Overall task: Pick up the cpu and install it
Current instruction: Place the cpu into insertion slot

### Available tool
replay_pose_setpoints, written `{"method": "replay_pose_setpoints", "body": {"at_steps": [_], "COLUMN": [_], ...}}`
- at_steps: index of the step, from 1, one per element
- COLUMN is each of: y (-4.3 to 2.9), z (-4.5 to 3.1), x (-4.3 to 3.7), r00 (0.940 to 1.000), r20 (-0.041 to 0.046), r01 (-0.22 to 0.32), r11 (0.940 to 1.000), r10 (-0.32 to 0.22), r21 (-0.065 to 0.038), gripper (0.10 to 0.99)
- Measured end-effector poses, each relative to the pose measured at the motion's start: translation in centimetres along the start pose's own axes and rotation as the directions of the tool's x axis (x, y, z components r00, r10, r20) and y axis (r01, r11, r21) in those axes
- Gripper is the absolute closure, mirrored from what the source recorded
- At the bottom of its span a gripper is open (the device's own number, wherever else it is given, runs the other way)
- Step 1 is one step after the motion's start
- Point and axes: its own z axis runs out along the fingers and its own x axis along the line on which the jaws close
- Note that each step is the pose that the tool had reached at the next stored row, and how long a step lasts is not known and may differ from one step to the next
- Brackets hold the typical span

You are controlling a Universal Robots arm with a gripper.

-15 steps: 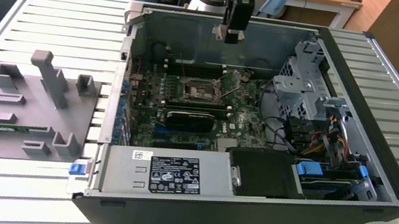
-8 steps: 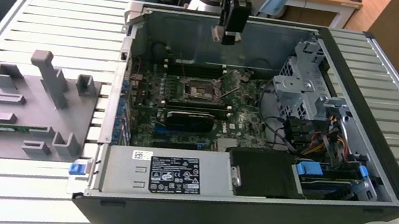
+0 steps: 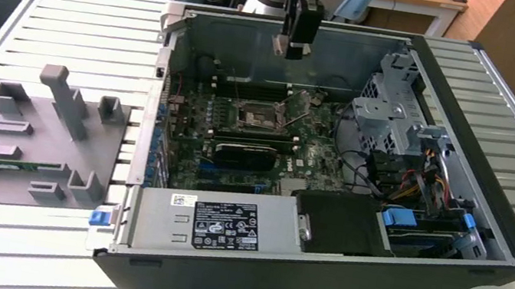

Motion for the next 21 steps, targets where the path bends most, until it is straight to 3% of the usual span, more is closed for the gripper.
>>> {"method": "replay_pose_setpoints", "body": {"at_steps": [8, 21], "y": [-0.02, -0.1], "z": [0.24, 1.34], "x": [-0.01, -0.01], "r00": [1.0, 1.0], "r20": [0.0, 0.0004], "r01": [0.0, 0.0], "r11": [1.0, 1.0], "r10": [0.0, 0.0], "r21": [0.001, 0.009], "gripper": [0.545, 0.545]}}
